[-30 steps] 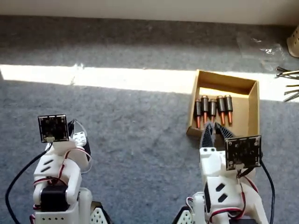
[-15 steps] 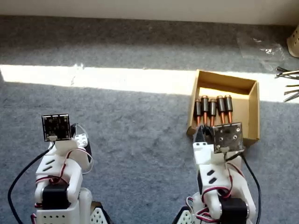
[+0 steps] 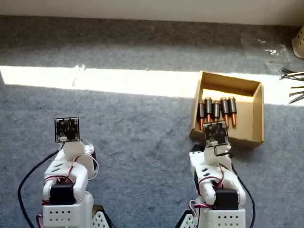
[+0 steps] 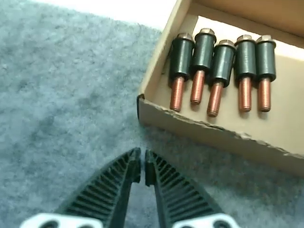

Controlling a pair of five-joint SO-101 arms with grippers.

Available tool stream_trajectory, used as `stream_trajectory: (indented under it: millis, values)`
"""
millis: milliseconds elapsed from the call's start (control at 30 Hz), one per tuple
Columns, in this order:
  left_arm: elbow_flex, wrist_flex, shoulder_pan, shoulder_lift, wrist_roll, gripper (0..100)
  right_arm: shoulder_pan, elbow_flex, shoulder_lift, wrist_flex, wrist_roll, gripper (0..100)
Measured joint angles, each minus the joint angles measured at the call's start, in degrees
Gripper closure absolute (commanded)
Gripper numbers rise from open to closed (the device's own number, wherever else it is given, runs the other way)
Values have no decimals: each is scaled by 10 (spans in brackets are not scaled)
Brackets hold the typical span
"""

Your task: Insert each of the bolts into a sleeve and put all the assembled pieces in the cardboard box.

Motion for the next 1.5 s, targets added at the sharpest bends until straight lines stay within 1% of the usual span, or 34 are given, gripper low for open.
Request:
stream_trajectory:
  millis: [133,300,367,433,533,700,900,1000,1267,1500]
  values:
    - [19,0,0,0,0,995,0,29,-1,0,0,993]
    - [20,0,0,0,-54,995,0,52,-1,0,0,993]
    - [20,0,0,0,-57,995,0,55,-1,0,0,993]
    - [23,0,0,0,-61,995,0,55,-1,0,-16,993]
    - [29,1,25,0,-61,995,0,55,-1,0,-55,993]
    - [30,54,62,0,-62,995,0,55,-1,0,-69,993]
    - [30,100,69,0,-62,995,0,55,-1,14,-72,991]
    - [30,106,62,0,-62,995,0,55,-1,34,-72,991]
    - [30,108,-8,0,-62,995,0,55,-1,50,-72,991]
    - [30,108,-16,0,-62,994,0,55,-1,55,-72,991]
